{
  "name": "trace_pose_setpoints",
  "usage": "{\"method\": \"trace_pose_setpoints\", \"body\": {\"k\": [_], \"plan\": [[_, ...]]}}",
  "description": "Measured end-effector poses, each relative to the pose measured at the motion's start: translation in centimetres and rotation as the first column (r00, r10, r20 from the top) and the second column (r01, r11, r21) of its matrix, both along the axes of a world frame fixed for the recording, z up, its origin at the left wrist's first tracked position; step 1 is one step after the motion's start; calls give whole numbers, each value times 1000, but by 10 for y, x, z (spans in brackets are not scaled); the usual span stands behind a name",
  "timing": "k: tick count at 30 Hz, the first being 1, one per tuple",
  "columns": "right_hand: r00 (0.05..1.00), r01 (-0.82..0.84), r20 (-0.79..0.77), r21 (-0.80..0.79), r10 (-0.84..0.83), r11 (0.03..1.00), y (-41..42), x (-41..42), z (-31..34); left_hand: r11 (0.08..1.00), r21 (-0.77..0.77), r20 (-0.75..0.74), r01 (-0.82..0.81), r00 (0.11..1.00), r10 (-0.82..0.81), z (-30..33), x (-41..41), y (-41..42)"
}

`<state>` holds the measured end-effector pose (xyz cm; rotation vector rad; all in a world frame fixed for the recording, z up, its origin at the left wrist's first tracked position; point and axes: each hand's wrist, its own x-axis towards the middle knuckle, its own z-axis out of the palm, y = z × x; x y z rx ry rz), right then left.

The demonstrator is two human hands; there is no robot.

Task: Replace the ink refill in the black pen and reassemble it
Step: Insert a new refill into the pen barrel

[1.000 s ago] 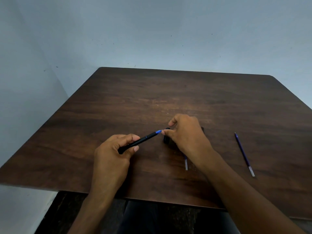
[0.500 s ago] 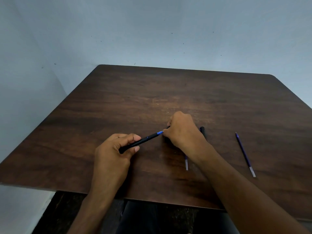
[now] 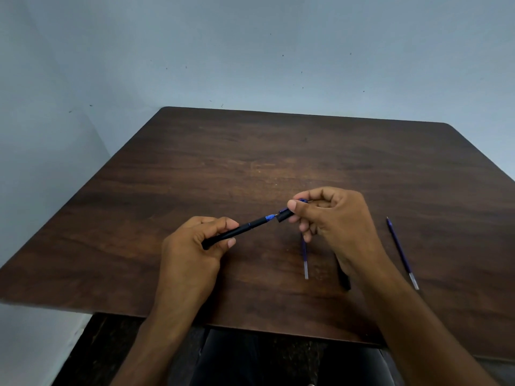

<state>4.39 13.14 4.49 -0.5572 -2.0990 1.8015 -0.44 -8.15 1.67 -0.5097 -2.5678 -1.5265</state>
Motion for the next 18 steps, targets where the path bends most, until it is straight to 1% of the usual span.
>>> {"method": "trace_pose_setpoints", "body": {"k": [6, 10, 18], "plan": [[993, 55, -101, -91, -64, 994, 2, 9, 1, 1000, -3, -13, 12, 1000, -12, 3, 2, 3], [993, 39, -105, -120, -52, 992, 2, 10, 0, 1000, 0, -29, 22, 999, -22, 4, 4, 5], [994, 52, -87, -116, -62, 992, 5, 12, -2, 1000, -15, -35, 22, 999, -22, 6, 5, 3]]}}
